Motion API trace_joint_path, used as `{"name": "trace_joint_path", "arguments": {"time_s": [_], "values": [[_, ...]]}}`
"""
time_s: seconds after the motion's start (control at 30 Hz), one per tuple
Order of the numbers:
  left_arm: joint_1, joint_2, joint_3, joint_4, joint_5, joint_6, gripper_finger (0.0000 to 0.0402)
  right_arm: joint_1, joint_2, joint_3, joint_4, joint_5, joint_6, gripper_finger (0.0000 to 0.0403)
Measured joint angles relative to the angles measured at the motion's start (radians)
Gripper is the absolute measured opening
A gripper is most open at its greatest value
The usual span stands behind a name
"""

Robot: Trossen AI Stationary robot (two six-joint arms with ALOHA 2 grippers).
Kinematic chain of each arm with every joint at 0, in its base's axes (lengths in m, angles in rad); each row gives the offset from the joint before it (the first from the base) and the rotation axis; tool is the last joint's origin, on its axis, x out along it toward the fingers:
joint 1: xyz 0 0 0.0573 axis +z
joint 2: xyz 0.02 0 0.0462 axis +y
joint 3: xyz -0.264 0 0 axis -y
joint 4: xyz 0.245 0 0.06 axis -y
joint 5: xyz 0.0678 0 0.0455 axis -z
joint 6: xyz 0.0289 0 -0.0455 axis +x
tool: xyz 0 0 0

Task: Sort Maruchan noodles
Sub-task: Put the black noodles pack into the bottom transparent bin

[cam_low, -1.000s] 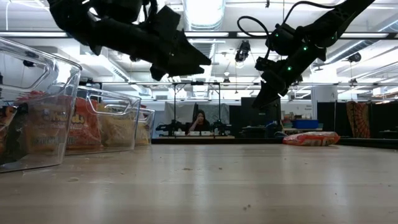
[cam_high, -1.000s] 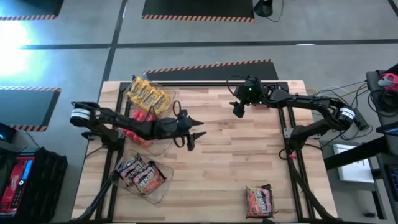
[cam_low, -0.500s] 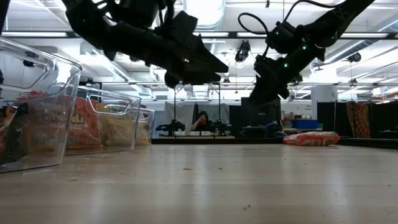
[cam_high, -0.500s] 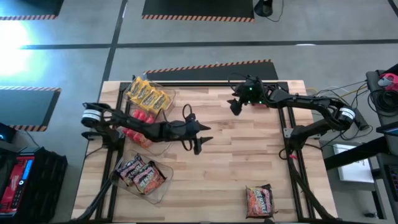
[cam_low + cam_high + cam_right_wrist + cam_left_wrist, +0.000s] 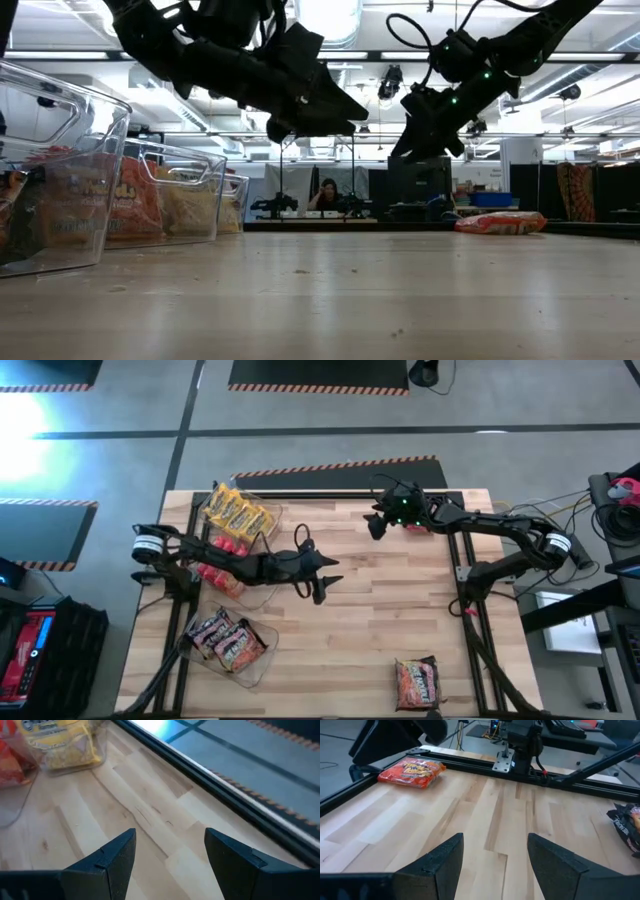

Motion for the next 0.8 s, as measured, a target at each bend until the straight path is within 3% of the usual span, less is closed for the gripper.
{"name": "trace_joint_path", "arguments": {"time_s": [0.23,0.53,0.6,0.73,0.8], "values": [[0.016,0.0,0.0,-0.011,0.004,0.012,0.0203,0.0,0.0,0.0,-0.028,-0.005,0.183,0.0224],[0.007,0.0,-0.001,-0.011,0.008,0.008,0.0203,0.0,0.0,0.002,-0.013,-0.021,0.26,0.0224],[0.001,0.0,-0.001,-0.011,0.014,-0.012,0.0203,0.0,0.0,0.002,-0.031,-0.085,0.346,0.0224],[-0.009,-0.001,-0.002,-0.011,0.098,-0.027,0.0203,0.009,0.0,0.002,-0.072,-0.379,0.531,0.0224],[-0.013,-0.001,-0.002,-0.012,0.134,-0.028,0.0203,0.046,-0.001,0.002,-0.071,-0.459,0.575,0.0224]]}}
